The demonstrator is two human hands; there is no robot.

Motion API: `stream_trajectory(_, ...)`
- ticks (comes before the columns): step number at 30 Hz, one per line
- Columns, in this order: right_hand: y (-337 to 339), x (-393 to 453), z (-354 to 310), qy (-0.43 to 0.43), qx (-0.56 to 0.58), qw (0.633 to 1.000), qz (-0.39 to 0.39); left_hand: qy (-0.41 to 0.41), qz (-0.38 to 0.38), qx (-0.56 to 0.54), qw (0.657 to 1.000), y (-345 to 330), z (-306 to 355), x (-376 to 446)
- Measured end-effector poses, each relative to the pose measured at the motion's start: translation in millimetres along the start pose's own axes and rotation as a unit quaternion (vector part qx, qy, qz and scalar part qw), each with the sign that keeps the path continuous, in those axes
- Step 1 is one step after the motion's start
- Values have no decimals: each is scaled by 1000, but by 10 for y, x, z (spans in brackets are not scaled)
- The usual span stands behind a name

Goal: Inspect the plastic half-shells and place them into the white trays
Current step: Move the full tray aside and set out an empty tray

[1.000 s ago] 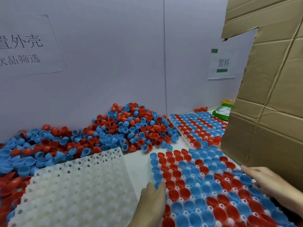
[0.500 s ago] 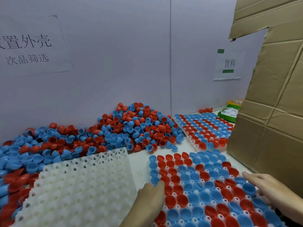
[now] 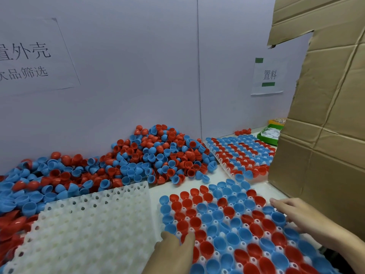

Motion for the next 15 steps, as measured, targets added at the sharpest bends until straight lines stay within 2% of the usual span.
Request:
stream_trajectory(7,-13,47,7,-16,-10,1000,-12,-25,19,-1,1000,17,-58,-21)
stream_trajectory(12,61,47,78,-69,-3,997,-19,-67,7,16,998,-9,-82,59)
stream_trajectory(15,105,3,101,-78,-4,997,-2,-61,-2,4,998,-29,-71,70)
Point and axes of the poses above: each hand's wrist, its own x-axis towards the middle knuckle, its own y-axis out of the back of the hand, z = x × y, the point moved 2 cm from there along x, towards the middle knuckle, and after that the axes turned 15 degrees about z, right-handed, at the moved point
